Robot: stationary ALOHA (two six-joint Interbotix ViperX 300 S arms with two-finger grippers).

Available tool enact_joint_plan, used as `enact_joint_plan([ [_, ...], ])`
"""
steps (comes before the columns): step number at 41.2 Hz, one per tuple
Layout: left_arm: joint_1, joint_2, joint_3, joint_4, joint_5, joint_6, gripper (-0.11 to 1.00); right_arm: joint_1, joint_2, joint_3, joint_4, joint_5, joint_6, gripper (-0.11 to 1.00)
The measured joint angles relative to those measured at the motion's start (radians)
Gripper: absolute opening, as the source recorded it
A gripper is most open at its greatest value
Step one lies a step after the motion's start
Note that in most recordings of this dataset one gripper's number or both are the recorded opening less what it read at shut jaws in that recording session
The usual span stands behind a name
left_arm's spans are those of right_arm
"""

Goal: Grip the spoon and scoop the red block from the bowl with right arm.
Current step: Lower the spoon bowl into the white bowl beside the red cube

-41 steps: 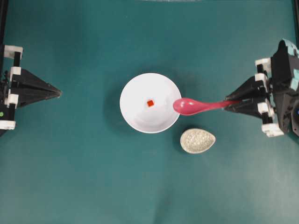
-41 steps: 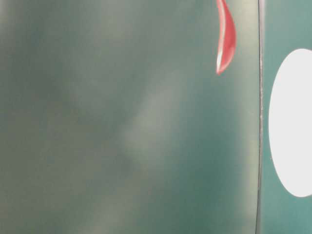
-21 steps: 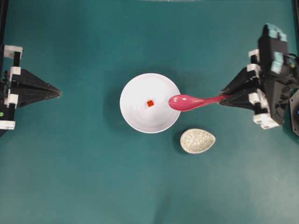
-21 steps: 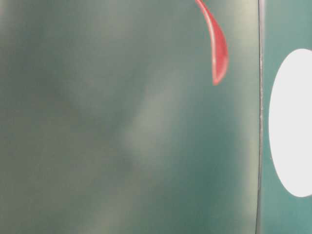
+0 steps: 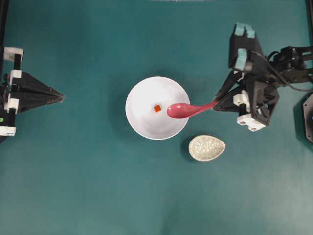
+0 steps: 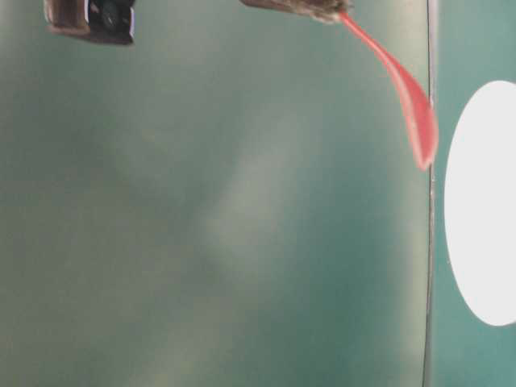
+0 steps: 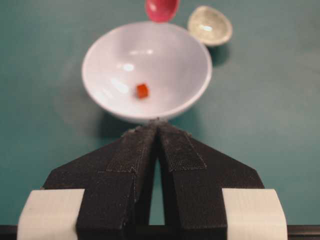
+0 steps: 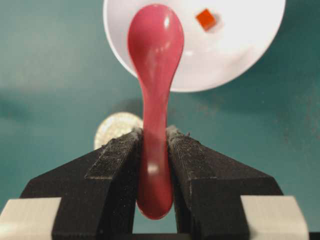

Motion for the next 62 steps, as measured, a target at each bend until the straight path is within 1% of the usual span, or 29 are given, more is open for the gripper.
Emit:
enact_joint_plan([
  [6,0.000,0.000,0.000,-0.002,0.002,0.000,0.00,0.000,0.041,-0.032,0.000,0.014,0.002,0.24],
  [15,0.000,-0.002,0.000,-0.002,0.002,-0.002,0.00,-0.014,0.101,-0.081,-0.003,0.066,0.002,0.24],
  [20,0.000,-0.002,0.000,0.000,0.002,-0.002,0.00,-0.029,0.135,-0.110,-0.021,0.106,0.002,0.24],
  [23,0.000,-0.002,0.000,-0.002,0.000,-0.002,0.00,-0.034,0.155,-0.130,-0.041,0.127,0.002,0.24],
  [36,0.000,-0.002,0.000,0.000,0.000,-0.002,0.00,-0.035,0.241,-0.219,-0.155,0.215,0.002,0.24],
  [43,0.000,-0.002,0.000,-0.002,0.000,-0.002,0.00,-0.035,0.270,-0.249,-0.196,0.253,0.002,0.24],
  [49,0.002,-0.002,0.000,-0.002,0.000,-0.002,0.00,-0.035,0.288,-0.255,-0.210,0.258,0.002,0.24],
  [62,0.000,-0.002,0.000,-0.002,0.000,-0.002,0.00,-0.035,0.324,-0.262,-0.213,0.256,-0.003,0.24],
])
